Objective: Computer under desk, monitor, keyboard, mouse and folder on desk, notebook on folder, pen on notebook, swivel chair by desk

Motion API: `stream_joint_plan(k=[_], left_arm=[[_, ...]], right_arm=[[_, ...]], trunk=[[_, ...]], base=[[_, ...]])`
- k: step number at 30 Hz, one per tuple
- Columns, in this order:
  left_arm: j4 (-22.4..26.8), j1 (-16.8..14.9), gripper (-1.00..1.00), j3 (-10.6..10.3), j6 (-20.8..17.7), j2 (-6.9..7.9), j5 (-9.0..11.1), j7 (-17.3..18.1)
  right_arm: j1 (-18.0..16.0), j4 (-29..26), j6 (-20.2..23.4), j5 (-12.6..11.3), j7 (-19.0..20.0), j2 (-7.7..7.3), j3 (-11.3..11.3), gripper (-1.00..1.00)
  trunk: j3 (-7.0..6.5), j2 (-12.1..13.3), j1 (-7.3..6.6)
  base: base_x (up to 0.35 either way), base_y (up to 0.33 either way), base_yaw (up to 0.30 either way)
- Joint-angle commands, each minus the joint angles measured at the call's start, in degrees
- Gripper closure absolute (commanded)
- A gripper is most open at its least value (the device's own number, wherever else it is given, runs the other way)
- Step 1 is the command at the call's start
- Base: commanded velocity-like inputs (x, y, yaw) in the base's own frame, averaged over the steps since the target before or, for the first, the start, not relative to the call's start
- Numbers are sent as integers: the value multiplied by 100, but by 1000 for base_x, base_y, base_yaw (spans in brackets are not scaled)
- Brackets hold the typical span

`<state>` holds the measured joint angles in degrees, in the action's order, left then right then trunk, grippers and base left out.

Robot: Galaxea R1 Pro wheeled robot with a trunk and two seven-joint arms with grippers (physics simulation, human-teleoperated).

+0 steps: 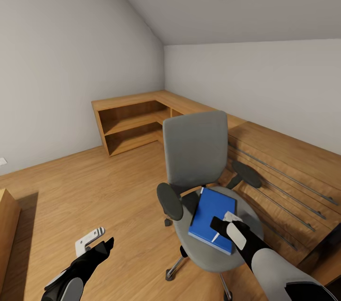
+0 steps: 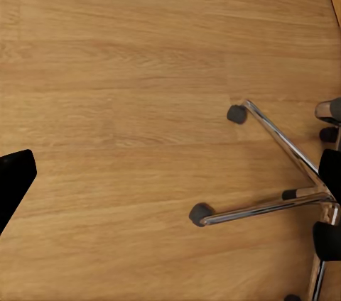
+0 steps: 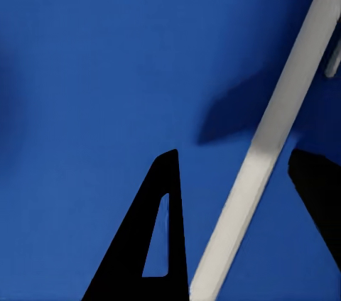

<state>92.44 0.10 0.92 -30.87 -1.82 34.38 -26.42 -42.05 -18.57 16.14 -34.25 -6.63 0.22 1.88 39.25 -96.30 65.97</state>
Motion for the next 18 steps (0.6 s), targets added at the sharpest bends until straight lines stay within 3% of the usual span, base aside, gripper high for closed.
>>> stream_joint_plan(k=[1, 18], left_arm=[[9, -1, -100, 5, -15, -4, 60, -39], [2, -1, -100, 4, -15, -11, 60, -39]], right_arm=[[4, 426, 22, -100, -66, -1, 14, 100], [4, 425, 20, -100, -111, -3, 14, 100]], trunk=[[5, -2, 0], [5, -2, 0]], base=[[0, 0, 0], [0, 0, 0]])
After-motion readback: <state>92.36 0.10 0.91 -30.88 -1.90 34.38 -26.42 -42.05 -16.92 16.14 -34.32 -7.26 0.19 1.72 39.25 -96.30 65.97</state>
